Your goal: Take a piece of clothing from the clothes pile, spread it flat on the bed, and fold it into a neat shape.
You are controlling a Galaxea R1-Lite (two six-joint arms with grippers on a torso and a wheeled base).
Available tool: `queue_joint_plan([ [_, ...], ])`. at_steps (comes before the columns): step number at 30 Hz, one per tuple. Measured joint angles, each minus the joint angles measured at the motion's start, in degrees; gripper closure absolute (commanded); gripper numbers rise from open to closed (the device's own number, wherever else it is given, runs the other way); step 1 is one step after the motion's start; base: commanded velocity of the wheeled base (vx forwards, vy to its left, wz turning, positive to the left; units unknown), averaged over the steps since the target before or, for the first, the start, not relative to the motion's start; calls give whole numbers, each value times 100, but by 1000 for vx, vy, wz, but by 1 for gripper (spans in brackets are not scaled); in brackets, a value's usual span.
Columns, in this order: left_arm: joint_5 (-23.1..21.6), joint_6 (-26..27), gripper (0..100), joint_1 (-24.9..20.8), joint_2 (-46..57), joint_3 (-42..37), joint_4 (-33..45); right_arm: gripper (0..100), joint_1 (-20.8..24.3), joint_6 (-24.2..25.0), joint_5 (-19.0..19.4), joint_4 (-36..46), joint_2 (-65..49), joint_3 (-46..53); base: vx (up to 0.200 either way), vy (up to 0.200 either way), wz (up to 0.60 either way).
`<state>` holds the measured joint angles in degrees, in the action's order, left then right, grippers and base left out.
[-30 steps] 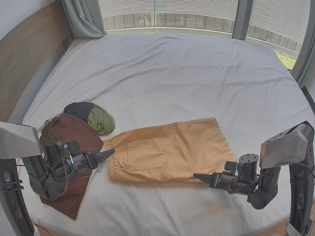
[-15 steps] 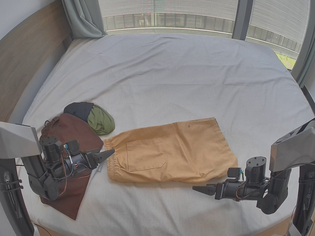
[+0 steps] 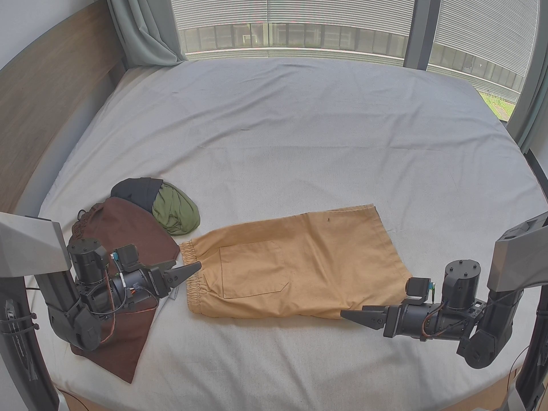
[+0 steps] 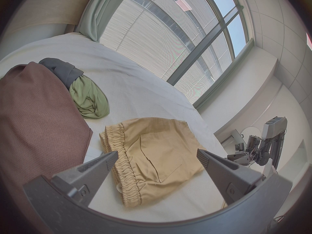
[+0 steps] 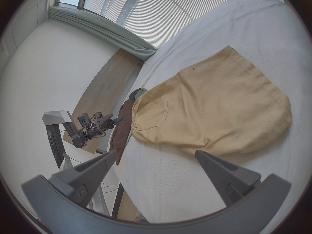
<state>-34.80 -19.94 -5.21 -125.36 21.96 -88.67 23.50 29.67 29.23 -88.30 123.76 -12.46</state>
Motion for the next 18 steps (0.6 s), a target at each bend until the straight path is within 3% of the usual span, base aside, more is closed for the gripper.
queue_joint_plan([
  [18, -37, -44, 0, -5, -133, -68, 2, 0, -276, 54, -23, 0, -77, -446, 0, 0, 0],
])
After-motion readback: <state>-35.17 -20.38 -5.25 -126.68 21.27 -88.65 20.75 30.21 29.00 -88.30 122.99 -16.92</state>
